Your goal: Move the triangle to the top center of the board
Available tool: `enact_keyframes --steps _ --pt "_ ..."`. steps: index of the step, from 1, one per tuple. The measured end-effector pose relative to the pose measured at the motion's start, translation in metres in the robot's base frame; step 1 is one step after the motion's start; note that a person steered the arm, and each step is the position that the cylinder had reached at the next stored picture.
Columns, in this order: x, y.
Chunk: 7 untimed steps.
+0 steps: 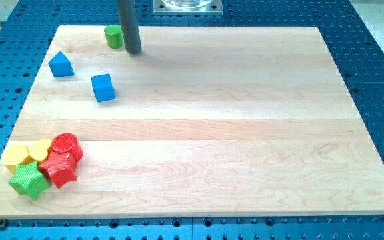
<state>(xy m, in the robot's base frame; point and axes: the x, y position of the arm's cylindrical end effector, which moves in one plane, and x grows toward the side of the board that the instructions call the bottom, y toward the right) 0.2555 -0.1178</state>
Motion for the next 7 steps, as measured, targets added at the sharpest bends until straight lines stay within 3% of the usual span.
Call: enact_keyframes --steps 2,7 --pt "-0.021 -0.096" --pt "0.013 -0.09"
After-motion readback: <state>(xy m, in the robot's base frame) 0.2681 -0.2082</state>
